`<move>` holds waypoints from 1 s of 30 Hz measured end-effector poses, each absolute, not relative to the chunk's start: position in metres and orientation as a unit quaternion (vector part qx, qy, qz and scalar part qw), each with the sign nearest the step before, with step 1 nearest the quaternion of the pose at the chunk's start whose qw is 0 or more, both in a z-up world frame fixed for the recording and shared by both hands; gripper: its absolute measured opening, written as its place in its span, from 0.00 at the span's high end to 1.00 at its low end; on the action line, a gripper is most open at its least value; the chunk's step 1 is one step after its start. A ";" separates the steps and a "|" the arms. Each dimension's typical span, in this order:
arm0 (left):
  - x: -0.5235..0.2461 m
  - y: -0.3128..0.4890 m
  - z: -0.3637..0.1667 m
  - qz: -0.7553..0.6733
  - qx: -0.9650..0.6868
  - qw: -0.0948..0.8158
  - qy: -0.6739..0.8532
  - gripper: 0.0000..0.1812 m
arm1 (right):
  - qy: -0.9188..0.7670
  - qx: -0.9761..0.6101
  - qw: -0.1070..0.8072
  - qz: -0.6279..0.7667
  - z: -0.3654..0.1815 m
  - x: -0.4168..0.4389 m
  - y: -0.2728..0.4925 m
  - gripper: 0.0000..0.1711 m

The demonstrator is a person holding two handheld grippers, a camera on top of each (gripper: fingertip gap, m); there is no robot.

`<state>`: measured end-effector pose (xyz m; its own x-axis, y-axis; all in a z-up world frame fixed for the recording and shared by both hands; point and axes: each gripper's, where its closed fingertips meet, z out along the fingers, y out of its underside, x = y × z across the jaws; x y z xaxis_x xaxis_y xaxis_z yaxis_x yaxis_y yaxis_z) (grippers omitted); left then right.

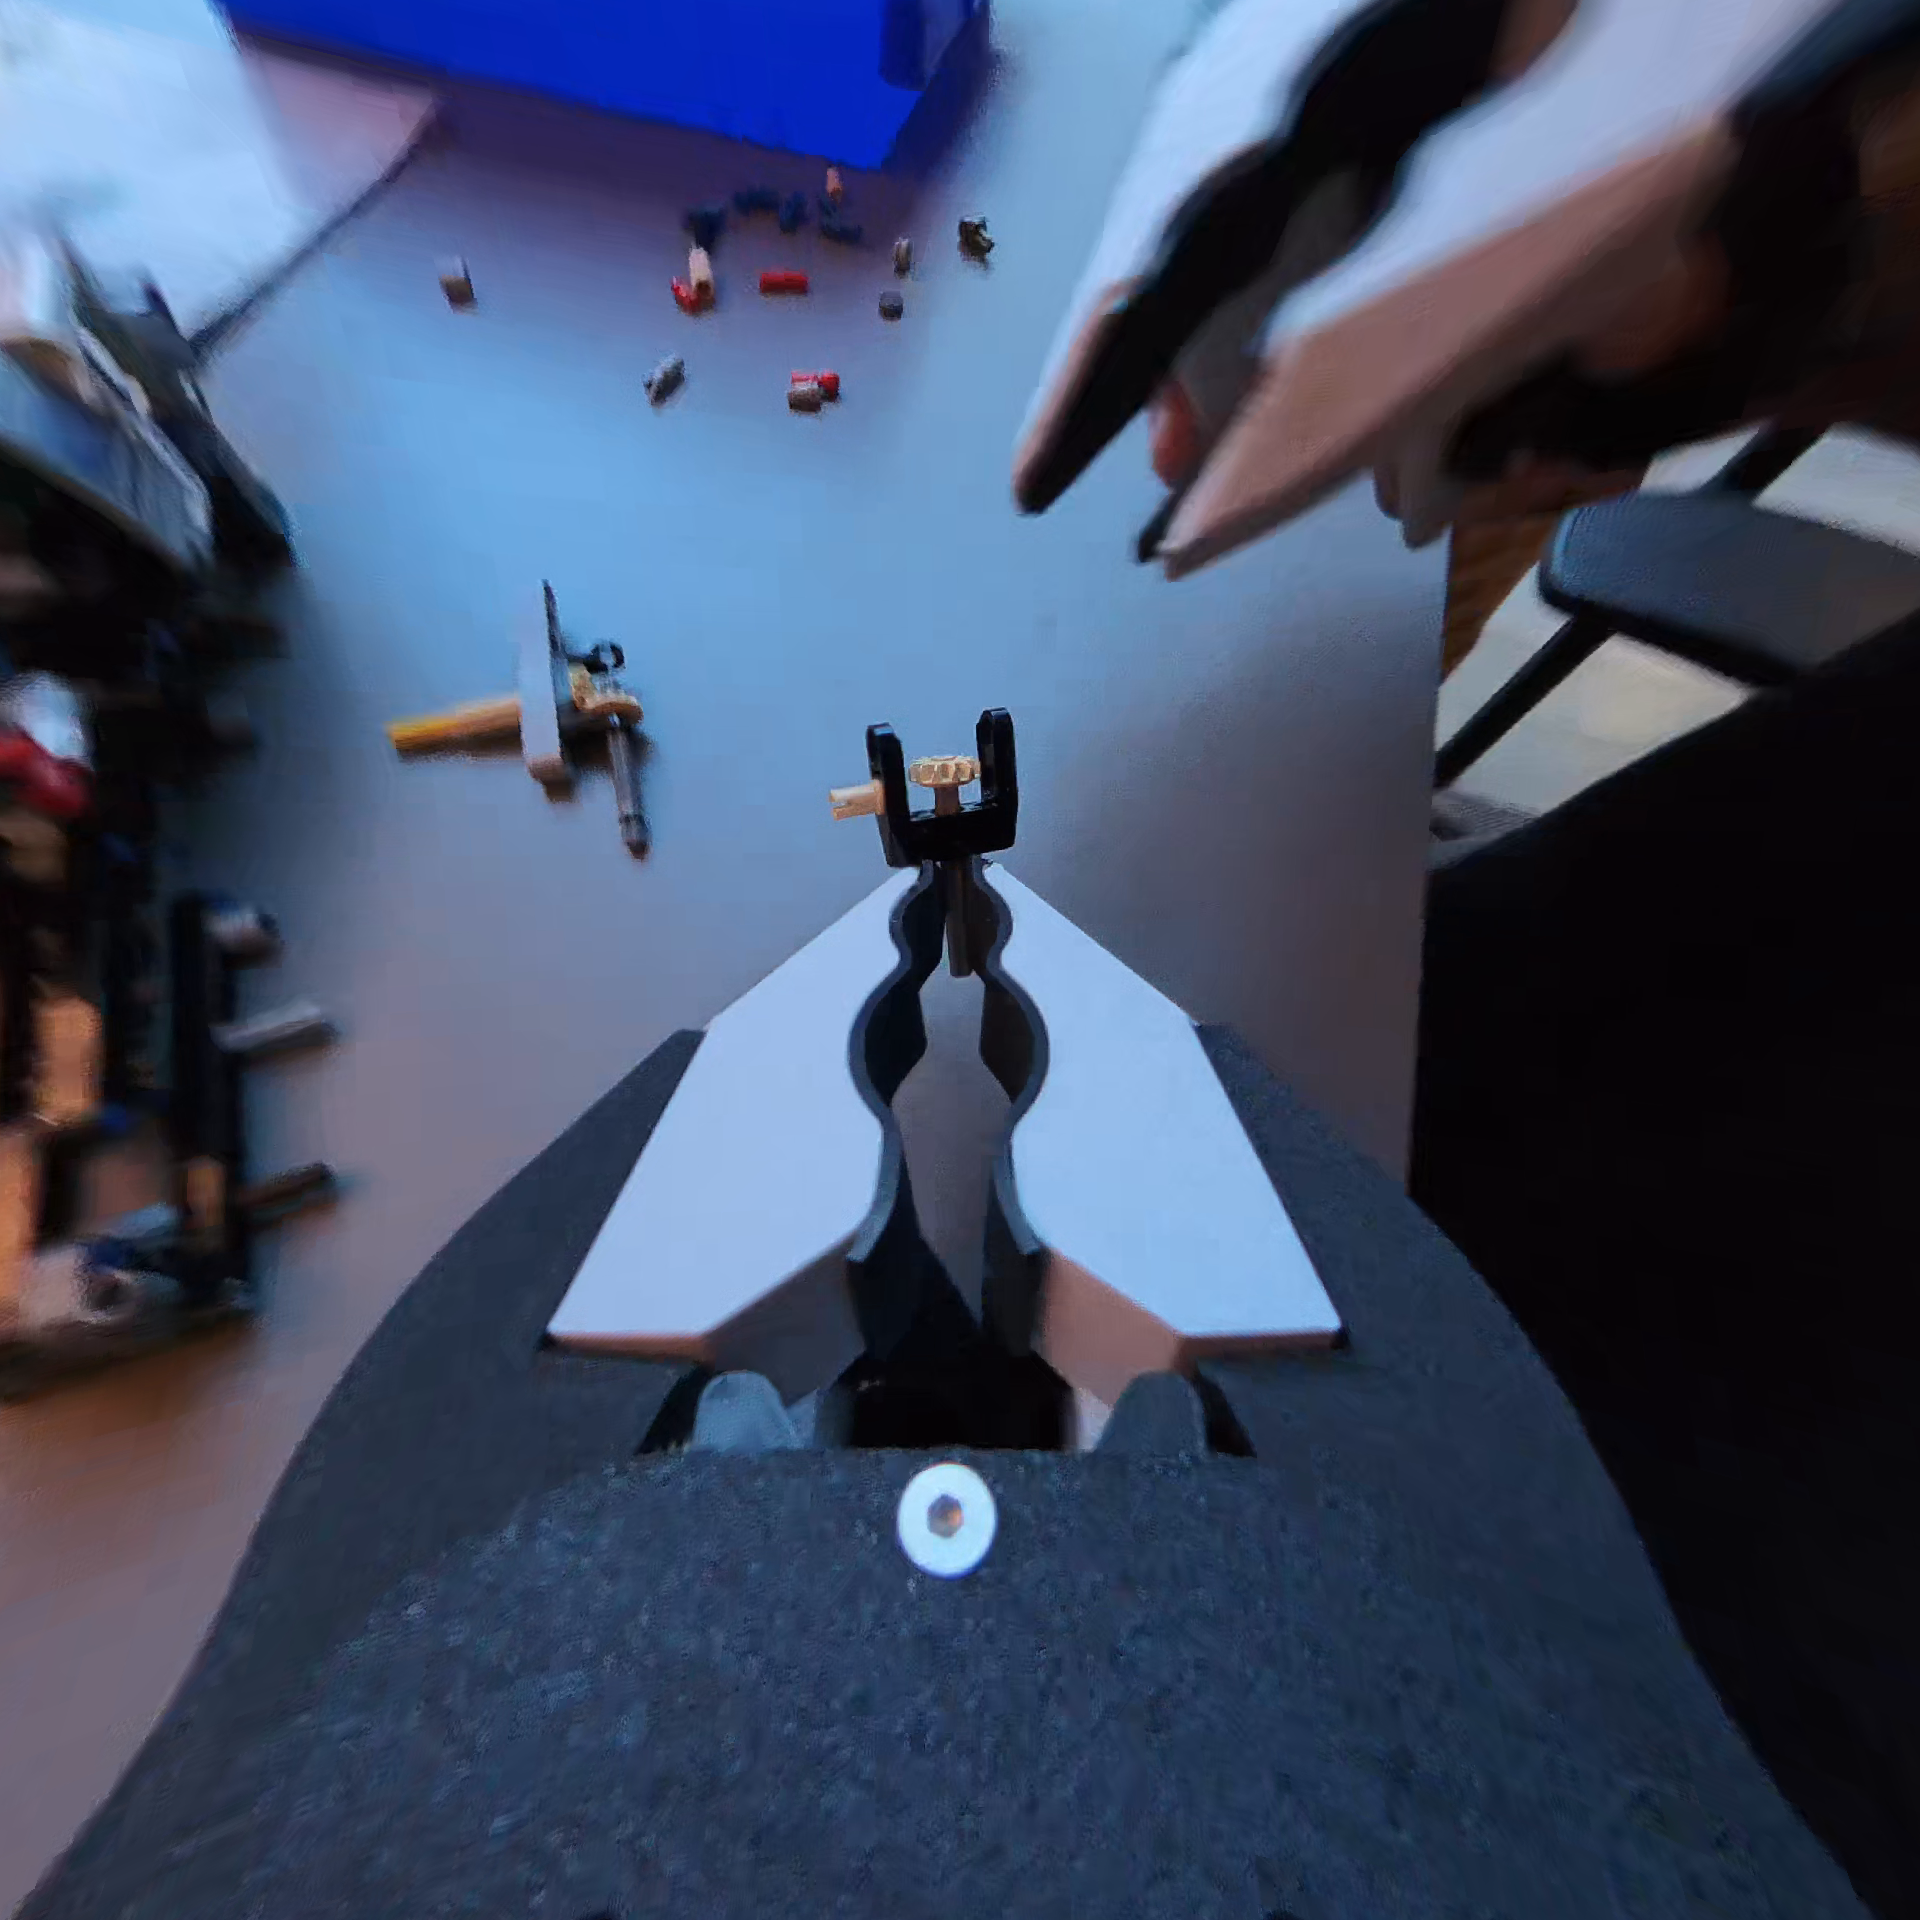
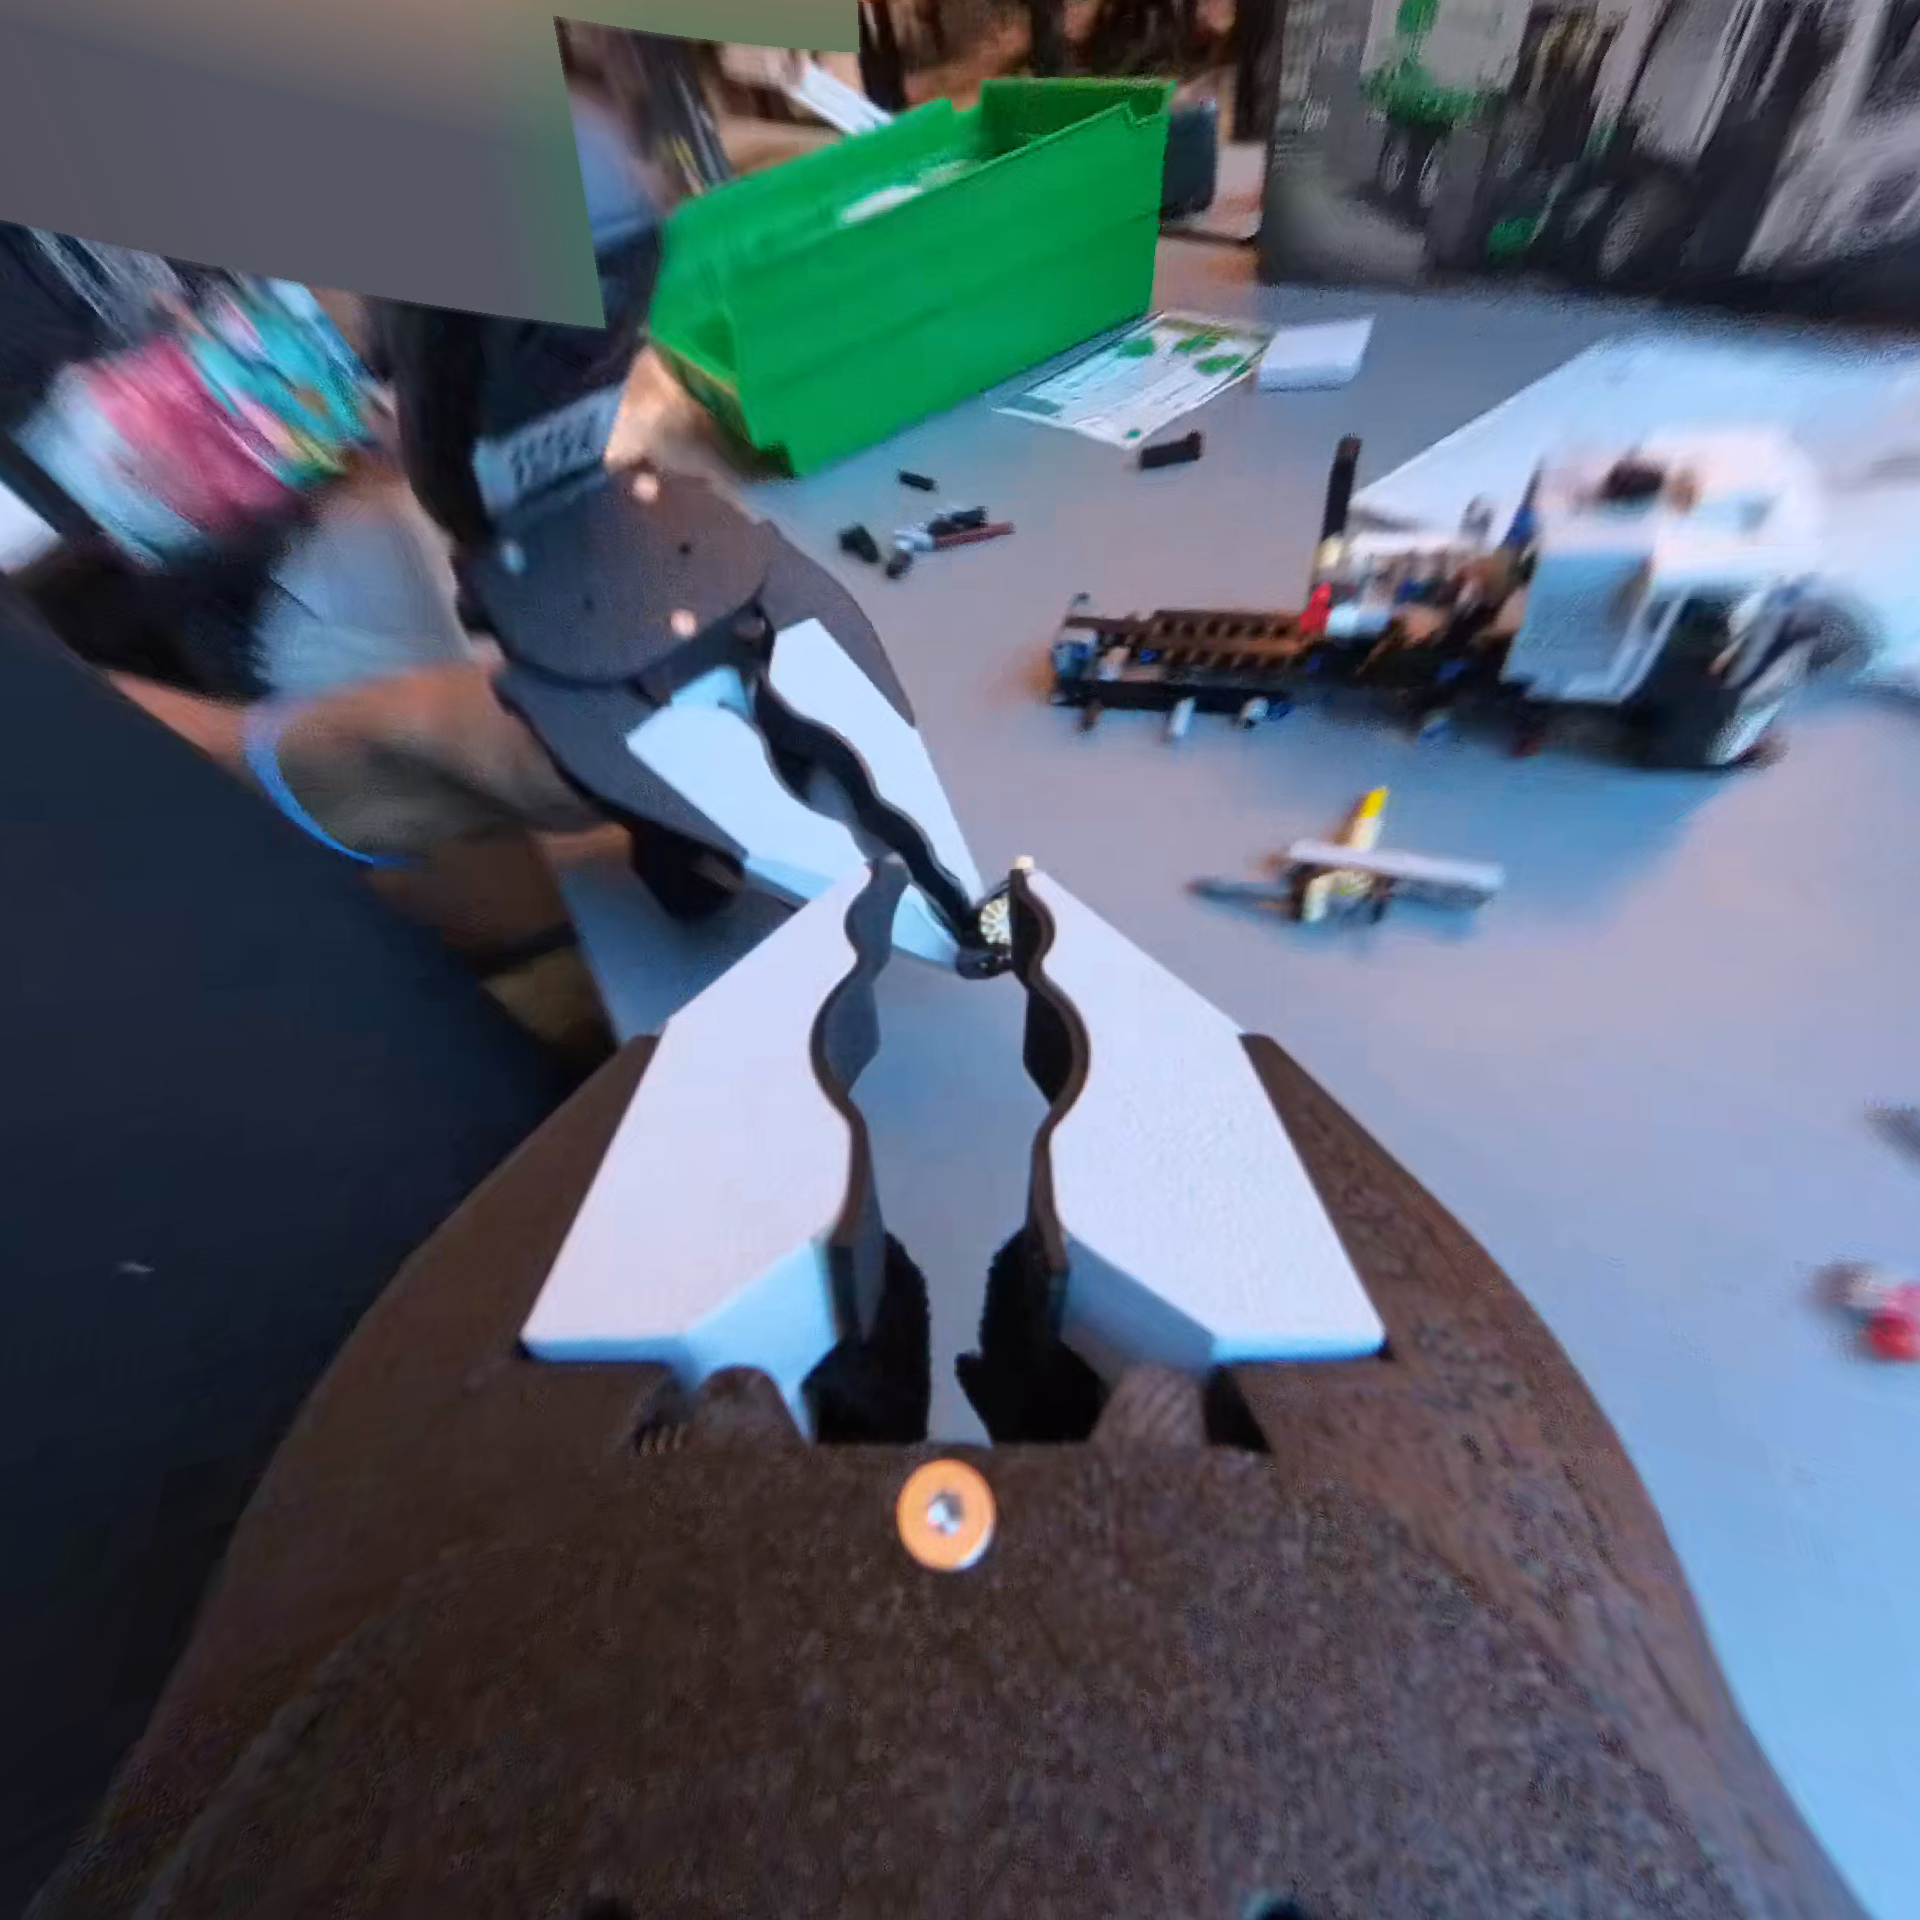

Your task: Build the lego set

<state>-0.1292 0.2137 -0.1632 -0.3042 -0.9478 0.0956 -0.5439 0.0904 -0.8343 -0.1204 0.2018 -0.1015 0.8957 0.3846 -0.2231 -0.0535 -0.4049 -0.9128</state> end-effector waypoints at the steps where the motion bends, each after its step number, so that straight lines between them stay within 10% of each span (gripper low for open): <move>1: -0.129 0.213 -0.162 -0.393 -0.508 0.277 0.715 0.99 | -0.077 -0.814 0.517 0.253 -0.106 -0.121 0.202 0.87; 30: -0.128 0.208 -0.174 -0.287 -0.383 0.379 0.792 0.99 | -0.090 -0.845 0.430 0.304 -0.157 -0.131 0.205 0.93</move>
